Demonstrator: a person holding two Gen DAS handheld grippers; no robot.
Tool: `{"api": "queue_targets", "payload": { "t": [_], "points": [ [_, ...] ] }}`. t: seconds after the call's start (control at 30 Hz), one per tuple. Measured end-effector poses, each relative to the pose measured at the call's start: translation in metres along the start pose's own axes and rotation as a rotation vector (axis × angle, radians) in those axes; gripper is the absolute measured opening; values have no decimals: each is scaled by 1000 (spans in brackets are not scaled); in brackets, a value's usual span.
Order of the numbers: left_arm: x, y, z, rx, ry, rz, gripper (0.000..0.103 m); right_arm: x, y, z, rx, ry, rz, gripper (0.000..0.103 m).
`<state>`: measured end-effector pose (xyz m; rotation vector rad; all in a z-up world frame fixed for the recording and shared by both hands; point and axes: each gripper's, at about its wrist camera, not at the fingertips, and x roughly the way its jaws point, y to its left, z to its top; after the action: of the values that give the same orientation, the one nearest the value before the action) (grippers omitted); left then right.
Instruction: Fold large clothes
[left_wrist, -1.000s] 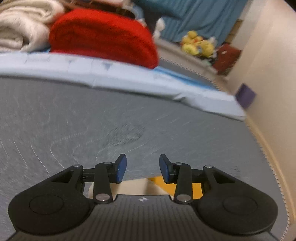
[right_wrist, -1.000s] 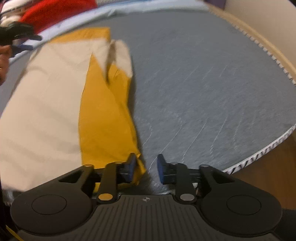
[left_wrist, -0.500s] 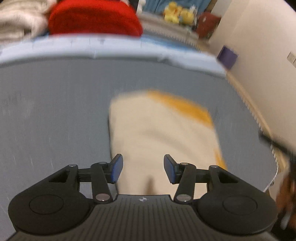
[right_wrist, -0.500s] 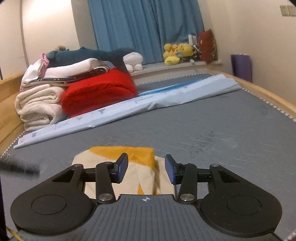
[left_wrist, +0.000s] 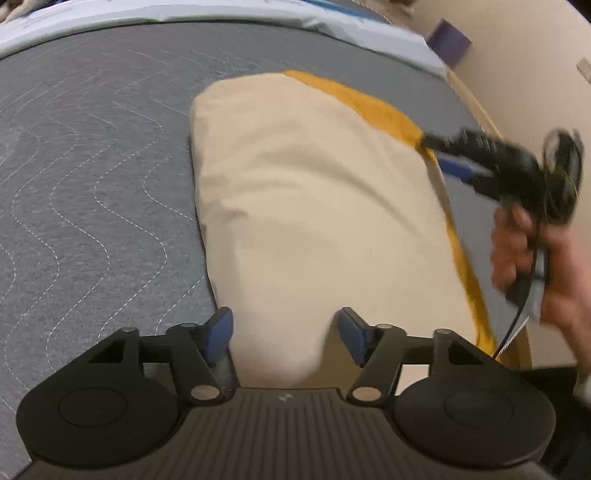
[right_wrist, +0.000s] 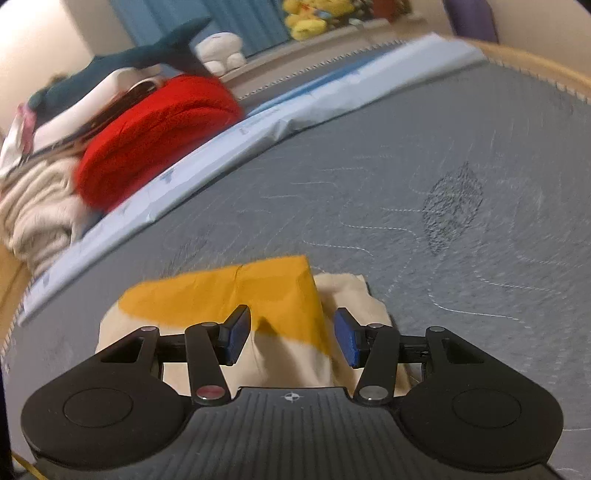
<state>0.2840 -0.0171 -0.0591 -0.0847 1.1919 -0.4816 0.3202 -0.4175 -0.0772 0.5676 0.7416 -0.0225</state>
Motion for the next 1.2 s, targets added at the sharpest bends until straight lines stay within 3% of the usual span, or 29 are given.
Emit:
{"api": "queue_targets", "payload": {
  "t": [0.07,0.17,0.37,0.47,0.53,0.6,0.63,0.73,0.87,1.0,1.2],
  "points": [
    [1,2,-1,3,14,0,75,10,-5,3,46,6,12,3],
    [5,6,-2,-12,36,-12,78,11,0,5,38,-43,3,0],
    [10,-3,-17,61,83,-32,81,27,8,-6,-70,-12,-183,0],
    [12,-5,-28,104,129,-30,83,28,11,-10,-99,4,-213,7],
    [10,-3,-31,139,155,-43,84,19,8,-12,-110,-5,-223,20],
    [4,-1,-31,171,151,-54,84,10,3,-12,-117,-8,-199,41],
    [0,3,-28,174,133,-57,84,3,-1,-13,-117,-3,-174,43],
    [-15,24,-16,92,34,-66,84,-16,-14,-18,-123,37,-79,47],
    [-13,51,2,-67,-37,-73,84,-29,-32,-29,-131,154,34,59],
    [13,62,11,-176,-21,-110,84,-26,-50,-42,-94,294,74,66],
    [50,71,26,-297,-17,-208,90,-19,-67,-50,-21,373,110,70]
  ]
}}
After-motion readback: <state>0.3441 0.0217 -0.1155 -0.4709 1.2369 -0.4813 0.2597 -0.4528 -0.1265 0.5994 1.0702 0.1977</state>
